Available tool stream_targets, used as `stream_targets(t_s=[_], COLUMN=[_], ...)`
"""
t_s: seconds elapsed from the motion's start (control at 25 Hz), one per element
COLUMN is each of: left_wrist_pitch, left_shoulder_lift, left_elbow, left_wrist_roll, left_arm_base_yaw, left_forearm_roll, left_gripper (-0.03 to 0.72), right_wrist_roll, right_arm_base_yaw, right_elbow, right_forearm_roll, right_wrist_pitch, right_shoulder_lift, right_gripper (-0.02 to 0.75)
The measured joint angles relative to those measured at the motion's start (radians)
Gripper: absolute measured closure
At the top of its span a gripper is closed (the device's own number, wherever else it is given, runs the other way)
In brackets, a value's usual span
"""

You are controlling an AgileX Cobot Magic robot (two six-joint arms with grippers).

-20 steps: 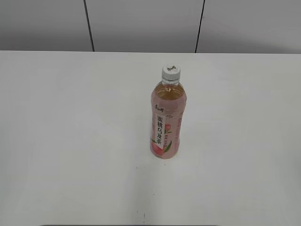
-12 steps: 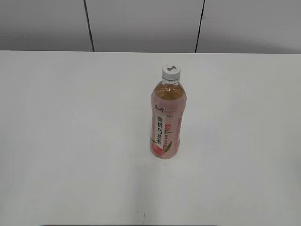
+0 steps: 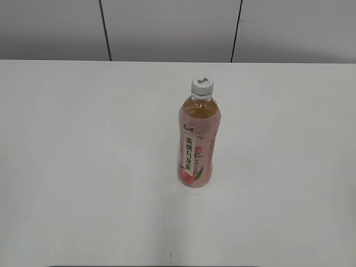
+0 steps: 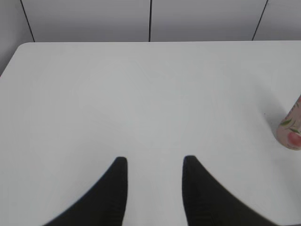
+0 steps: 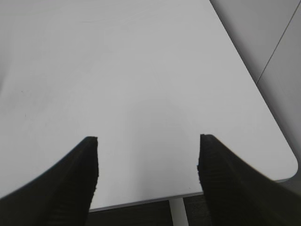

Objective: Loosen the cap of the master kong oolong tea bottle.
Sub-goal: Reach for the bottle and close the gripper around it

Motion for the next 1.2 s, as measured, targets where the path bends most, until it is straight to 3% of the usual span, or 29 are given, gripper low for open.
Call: stream_targets(t_s=[0.88, 1.2], left_wrist_pitch=[-0.011, -0.294], left_shoulder_lift=[0.000, 0.014], left_elbow=[-0.001, -0.007], left_wrist_roll=[0.006, 0.188], left_arm_base_yaw=[0.000, 0.000], left_forearm_roll=[-0.029, -0.177], left_gripper=[0.446, 0.431], right_wrist_roll=[0.001, 0.001], right_arm_base_yaw=[0.000, 0.000], right_elbow=[0.000, 0.000], right_forearm_roll=[0.000, 0.000], right_wrist_pitch=[0.000, 0.000], right_shoulder_lift=[0.000, 0.000], right_gripper=[0.233, 0.233])
